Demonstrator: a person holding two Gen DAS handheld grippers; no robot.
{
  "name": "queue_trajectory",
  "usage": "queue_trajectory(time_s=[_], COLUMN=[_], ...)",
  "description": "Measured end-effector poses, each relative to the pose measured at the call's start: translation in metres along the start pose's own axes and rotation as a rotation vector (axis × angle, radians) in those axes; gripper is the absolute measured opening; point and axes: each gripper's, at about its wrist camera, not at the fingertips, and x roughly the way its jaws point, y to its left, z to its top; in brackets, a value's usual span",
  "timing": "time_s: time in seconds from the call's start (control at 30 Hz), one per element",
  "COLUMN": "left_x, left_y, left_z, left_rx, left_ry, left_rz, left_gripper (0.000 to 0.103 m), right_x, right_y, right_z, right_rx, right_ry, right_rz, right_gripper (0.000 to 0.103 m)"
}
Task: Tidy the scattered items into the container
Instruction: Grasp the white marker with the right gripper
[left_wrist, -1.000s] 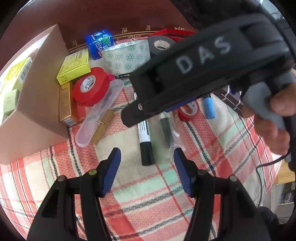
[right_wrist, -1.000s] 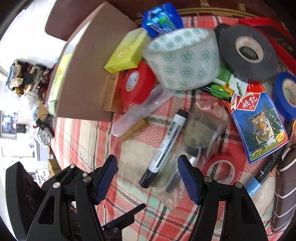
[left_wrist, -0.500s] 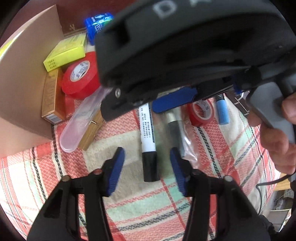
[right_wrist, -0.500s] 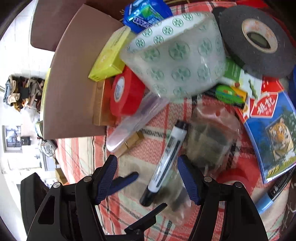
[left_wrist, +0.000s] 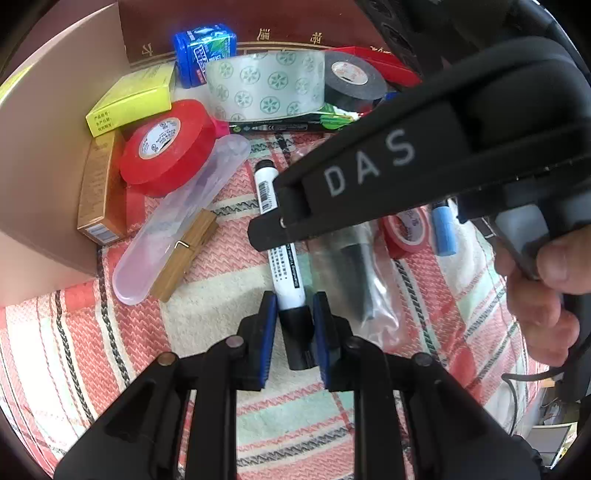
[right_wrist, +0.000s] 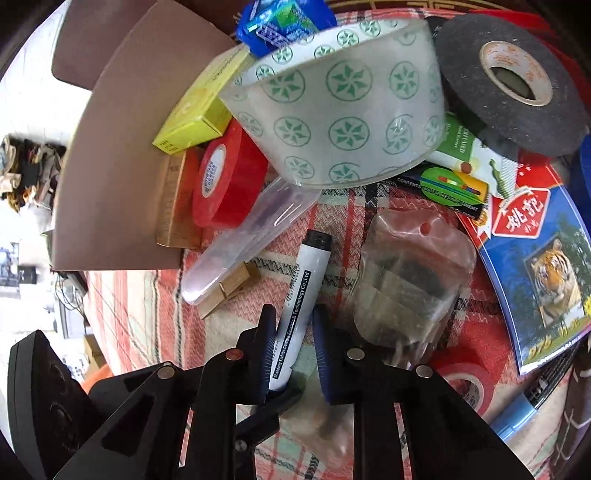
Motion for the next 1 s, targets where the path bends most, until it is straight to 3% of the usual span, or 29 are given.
queue_trajectory(time_s=[0.27, 0.43, 0.67, 1.0], left_x=[-0.036, -0.050, -0.022, 0.007], left_y=[-0.007, -0.017, -0.017, -0.003], left_z=[-0.008, -0.014, 0.005, 0.018], left_rx=[0.009, 0.022, 0.026, 0.011], left_ry=[-0.061, -0.071, -0.024, -0.022], left_rz=[0.022, 0.047, 0.120, 0.072], left_gripper=[0.019, 0.018, 0.019, 0.020], right_x=[-0.028, -0.039, -0.045, -0.032], right_y=[0.009, 0.023, 0.004, -0.024], right_z=[-0.019, -0.029, -0.035, -0.028], right_rx=[-0.005, -0.024, 0.013, 0.100], right_ry=[-0.055, -0.077, -0.083, -0.058], right_rz=[0.061, 0.043, 0.067, 0.155], right_gripper=[0.017, 0.017, 0.017, 0.017])
